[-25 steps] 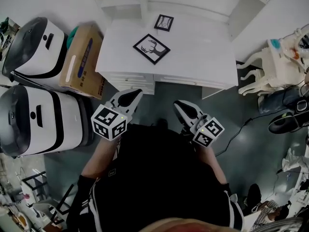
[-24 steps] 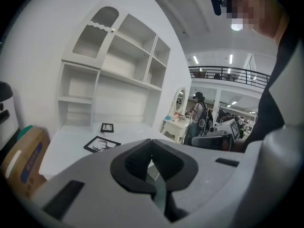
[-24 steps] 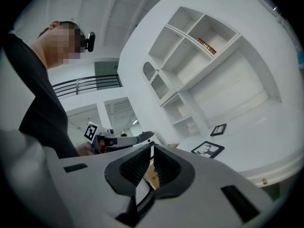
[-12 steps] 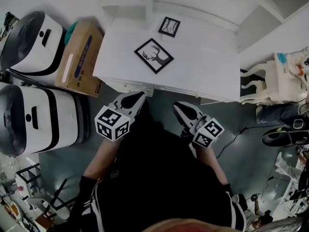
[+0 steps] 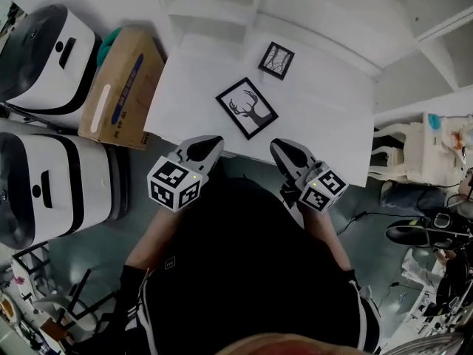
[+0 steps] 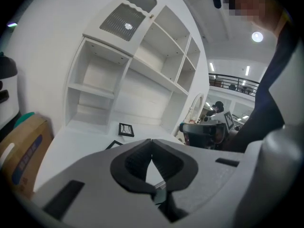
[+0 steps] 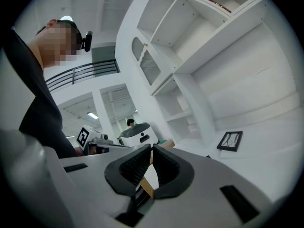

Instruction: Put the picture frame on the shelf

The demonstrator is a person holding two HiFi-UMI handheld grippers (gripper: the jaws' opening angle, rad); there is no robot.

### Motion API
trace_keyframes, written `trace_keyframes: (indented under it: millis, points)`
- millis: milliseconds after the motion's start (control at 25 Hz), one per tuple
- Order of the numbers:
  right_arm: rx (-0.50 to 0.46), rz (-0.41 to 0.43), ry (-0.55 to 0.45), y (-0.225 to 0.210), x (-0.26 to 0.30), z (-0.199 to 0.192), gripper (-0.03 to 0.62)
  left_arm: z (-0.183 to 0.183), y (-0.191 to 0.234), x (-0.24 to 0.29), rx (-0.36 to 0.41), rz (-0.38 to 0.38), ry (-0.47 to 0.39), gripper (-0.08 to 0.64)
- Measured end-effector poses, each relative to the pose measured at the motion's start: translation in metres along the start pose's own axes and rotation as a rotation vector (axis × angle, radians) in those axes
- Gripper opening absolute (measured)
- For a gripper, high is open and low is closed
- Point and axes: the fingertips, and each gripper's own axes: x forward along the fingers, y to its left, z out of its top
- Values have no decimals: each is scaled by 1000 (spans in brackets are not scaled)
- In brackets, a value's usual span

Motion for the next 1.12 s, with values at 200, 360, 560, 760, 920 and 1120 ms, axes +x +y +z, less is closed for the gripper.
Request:
trace_keyframes:
  millis: [200,360,560,760,920,1120]
  points:
    - [-9,44,37,-5,44,18,23,15,13,16,-10,-25,1,8]
    - [-19,84,92,-15,58,18,23,22,28,27,-39,18,-19,8]
    - [-12,107,162,-53,54,22,23,30,40,46,-111,133,-51,8]
    - [-2,141,250,-88,38,9,23,27,35,73,-134,228,-57,8]
    - [8,198,319,-105,23,-2,23,26,33,92,-151,294,-59,8]
    - [-31,208,368,-128,26,-9,23,22,28,105,-147,330,-59,8]
